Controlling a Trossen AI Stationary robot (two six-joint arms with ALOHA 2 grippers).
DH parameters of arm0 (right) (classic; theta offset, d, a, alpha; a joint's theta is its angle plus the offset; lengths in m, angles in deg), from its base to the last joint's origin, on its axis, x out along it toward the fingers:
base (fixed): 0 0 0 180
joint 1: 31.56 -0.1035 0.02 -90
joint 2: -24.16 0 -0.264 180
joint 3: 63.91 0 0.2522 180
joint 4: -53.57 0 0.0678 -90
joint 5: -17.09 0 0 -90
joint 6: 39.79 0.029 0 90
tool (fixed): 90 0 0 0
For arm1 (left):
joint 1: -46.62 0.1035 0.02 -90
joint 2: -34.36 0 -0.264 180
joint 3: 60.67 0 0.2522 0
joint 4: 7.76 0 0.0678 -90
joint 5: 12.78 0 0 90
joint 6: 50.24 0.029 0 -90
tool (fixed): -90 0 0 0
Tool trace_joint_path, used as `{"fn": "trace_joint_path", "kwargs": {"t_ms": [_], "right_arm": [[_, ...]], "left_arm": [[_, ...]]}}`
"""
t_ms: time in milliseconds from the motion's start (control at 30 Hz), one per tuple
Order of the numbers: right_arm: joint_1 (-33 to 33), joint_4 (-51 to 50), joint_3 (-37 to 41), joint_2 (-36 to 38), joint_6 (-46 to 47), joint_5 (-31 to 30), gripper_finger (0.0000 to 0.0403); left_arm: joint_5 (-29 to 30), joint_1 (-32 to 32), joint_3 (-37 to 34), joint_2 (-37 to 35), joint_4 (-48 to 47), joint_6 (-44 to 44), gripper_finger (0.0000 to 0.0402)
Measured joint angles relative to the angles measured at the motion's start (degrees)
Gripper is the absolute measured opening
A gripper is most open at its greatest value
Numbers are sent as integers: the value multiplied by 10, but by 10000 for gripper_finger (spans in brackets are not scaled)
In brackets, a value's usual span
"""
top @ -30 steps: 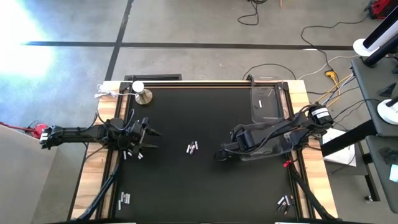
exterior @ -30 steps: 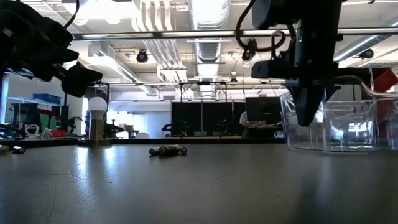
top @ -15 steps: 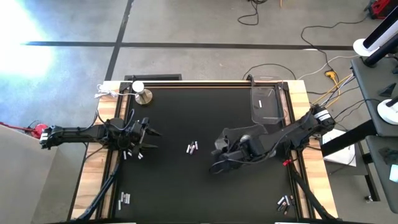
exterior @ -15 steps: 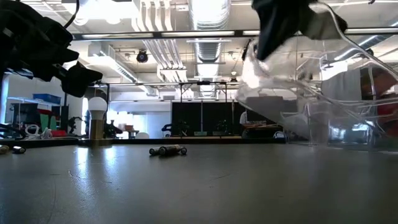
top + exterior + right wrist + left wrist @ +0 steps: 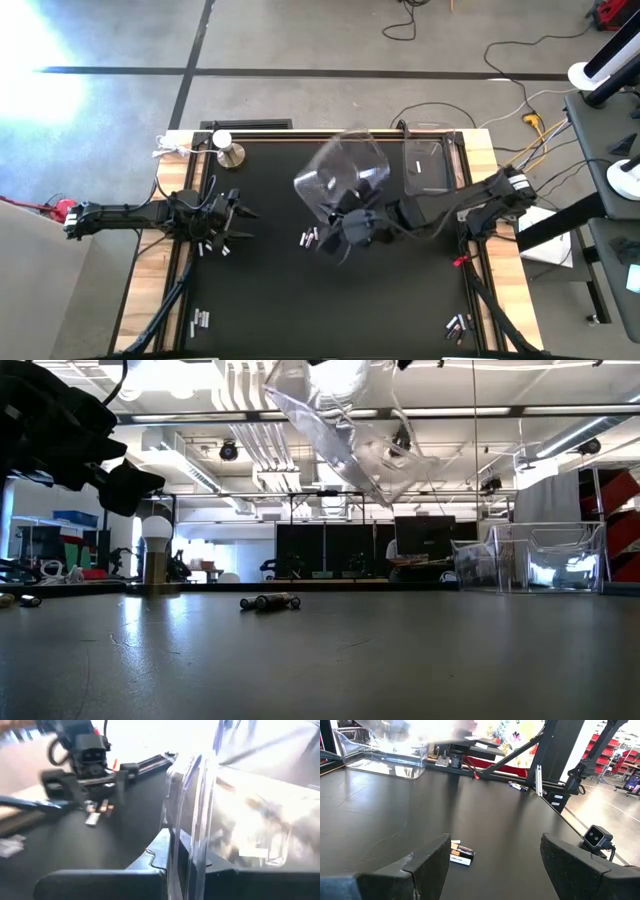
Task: Sort batteries
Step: Move the bottom transparent bin to the top center of the table
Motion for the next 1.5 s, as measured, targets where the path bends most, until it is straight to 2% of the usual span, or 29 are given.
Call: {"fn": "trace_joint_path", "kwargs": {"t_ms": [200,400,500,633,833,1100,1233,1500], "right_arm": [[58,27,2,-36,-224,41,13],[115,69,-6,-113,-298,200,13],[135,51,-27,-154,-341,200,12],[165,11,-83,-198,-354,210,12],[176,-63,-191,-282,-360,266,13],[179,-266,-333,-385,-372,260,13],[178,-284,-360,-407,-367,257,13],[180,-288,-358,-416,-375,274,13]], "left_arm": [[0,0,0,0,0,0,284],[0,0,0,0,0,0,284],[0,0,0,0,0,0,284],[0,0,0,0,0,0,284],[0,0,0,1,0,0,284],[0,0,0,1,0,0,284],[0,0,0,1,0,0,284],[0,0,0,2,0,0,284]]}}
